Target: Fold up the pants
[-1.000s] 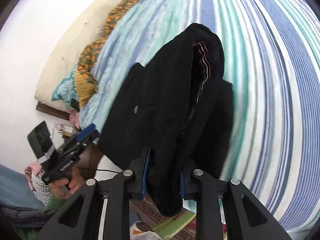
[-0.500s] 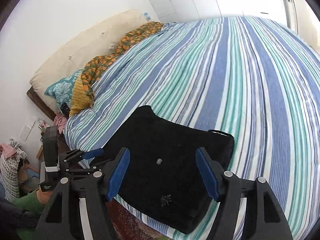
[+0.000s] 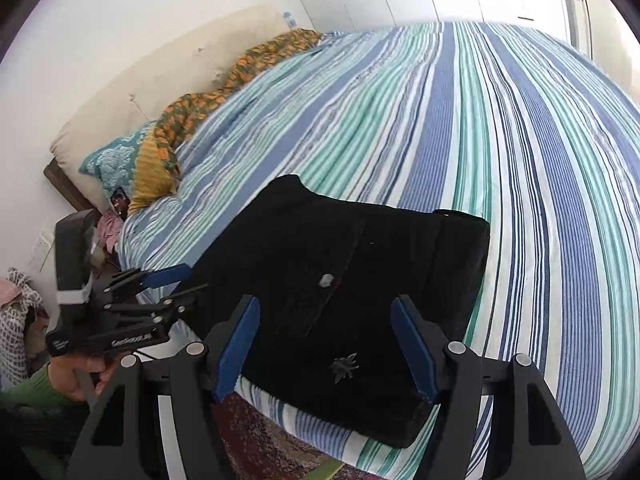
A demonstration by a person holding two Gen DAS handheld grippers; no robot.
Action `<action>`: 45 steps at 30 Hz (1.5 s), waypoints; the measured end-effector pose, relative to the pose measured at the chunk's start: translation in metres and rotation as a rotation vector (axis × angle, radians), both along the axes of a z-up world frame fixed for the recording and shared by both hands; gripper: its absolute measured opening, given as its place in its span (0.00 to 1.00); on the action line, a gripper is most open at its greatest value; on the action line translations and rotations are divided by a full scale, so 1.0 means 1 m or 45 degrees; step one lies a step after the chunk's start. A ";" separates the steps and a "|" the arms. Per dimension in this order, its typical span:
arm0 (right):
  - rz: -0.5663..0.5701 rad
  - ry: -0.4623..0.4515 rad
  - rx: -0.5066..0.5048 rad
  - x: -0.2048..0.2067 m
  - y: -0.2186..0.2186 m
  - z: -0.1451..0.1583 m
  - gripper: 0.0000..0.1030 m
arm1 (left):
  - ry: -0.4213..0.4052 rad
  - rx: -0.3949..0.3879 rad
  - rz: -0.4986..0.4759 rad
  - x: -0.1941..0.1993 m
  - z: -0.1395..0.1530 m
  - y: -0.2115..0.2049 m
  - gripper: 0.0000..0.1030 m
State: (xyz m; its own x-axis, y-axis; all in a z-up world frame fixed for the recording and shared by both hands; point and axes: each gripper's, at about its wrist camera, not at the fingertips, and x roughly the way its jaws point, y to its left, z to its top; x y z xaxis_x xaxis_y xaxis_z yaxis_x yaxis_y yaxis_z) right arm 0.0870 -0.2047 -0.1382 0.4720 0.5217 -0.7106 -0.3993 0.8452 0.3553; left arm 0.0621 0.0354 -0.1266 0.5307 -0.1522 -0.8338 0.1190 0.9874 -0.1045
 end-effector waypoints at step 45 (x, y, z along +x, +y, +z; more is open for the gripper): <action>-0.318 0.067 0.266 -0.021 -0.077 -0.019 0.80 | 0.197 -0.316 0.244 0.036 -0.017 0.141 0.74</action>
State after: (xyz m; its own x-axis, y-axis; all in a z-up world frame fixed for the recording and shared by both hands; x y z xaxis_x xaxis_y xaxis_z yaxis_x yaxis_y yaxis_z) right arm 0.0664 -0.2822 -0.1575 0.5692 0.5315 -0.6274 -0.1654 0.8214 0.5458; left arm 0.0978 0.1762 -0.1437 0.4394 -0.2704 -0.8566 -0.1023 0.9323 -0.3468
